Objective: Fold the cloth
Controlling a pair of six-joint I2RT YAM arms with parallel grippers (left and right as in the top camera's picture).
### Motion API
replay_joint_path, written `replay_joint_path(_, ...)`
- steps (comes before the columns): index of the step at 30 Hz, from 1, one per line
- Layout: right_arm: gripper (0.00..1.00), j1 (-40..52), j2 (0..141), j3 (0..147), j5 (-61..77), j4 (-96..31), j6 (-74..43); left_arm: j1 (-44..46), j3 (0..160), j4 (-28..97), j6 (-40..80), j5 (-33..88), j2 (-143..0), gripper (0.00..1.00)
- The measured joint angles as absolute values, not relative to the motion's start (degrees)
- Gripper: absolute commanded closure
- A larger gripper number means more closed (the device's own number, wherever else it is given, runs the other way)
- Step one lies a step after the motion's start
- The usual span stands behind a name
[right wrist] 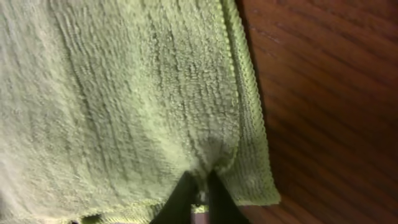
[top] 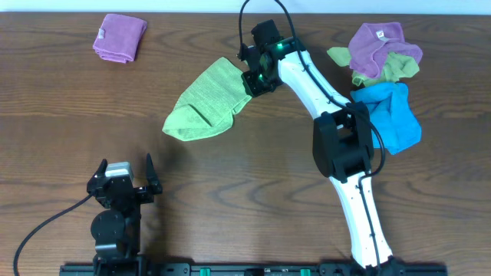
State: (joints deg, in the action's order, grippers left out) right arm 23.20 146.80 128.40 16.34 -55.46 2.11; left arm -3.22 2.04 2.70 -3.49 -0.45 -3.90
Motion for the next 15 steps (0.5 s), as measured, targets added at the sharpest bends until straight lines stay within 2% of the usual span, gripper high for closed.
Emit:
replay_joint_path(8,0.99,23.2,146.8,129.5,16.6,-56.8,0.9,-3.2,2.0,2.7,-3.5,-0.4,-3.9,0.05)
replay_joint_path(15,0.99,23.1,145.4,139.1,13.0,-62.2,0.4,-3.2,2.0,2.7,-3.5,-0.4,-3.9,0.05)
